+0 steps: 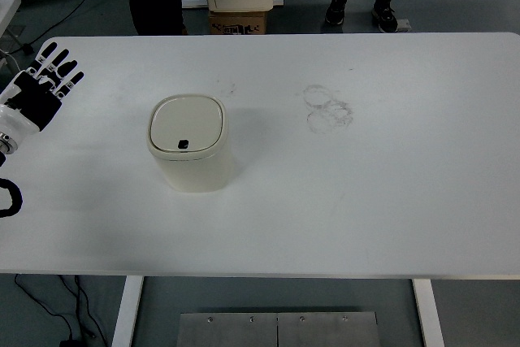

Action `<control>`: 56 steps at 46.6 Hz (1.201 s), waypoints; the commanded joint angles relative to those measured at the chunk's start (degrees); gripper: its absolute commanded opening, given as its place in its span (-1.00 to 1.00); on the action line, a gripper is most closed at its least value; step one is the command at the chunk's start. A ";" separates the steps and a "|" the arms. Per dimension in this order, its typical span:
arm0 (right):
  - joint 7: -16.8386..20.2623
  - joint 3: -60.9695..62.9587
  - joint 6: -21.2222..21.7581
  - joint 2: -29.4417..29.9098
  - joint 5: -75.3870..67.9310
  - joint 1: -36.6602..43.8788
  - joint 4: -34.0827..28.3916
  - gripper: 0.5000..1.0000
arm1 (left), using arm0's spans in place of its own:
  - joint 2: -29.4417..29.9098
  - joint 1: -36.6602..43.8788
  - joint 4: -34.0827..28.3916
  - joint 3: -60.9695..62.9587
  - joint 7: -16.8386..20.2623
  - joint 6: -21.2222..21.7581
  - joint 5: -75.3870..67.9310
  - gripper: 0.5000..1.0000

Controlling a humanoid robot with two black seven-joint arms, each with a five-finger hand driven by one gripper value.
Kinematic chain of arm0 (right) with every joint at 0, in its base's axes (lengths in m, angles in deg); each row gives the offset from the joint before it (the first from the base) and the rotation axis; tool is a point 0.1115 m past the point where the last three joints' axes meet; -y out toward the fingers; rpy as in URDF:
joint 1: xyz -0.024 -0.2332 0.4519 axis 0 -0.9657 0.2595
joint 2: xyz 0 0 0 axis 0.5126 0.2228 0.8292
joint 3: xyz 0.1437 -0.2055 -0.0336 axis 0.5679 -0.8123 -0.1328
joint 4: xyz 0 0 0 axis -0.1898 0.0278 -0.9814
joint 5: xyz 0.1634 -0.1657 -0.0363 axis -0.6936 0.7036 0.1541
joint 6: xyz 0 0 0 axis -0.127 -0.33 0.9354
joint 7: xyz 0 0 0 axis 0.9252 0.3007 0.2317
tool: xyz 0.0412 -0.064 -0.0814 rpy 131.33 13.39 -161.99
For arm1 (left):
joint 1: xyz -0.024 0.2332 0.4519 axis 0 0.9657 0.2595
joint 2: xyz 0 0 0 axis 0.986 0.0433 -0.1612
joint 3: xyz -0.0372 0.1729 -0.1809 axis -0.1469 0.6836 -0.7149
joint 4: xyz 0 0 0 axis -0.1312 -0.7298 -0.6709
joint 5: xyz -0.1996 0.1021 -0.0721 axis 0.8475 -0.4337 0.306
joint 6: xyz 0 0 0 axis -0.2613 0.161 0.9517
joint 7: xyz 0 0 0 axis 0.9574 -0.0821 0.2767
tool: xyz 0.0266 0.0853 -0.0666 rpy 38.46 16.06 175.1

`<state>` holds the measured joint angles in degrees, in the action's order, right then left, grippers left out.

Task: Open trash can

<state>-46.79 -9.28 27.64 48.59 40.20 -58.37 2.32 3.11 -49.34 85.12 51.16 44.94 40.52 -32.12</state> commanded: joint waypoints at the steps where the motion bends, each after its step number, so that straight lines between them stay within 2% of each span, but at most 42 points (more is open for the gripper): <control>1: 0.00 0.00 -0.01 0.00 0.00 0.00 0.00 0.97 | -0.24 0.00 0.00 -0.14 0.00 0.15 0.00 1.00; 56: 0.00 0.00 -0.01 0.00 0.00 0.00 0.00 0.97 | -0.68 -0.35 0.53 -0.22 -0.09 0.15 -0.17 1.00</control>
<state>-46.79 -9.27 27.62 48.59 40.20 -58.37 2.32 2.42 -49.68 85.65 50.95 44.91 40.62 -32.30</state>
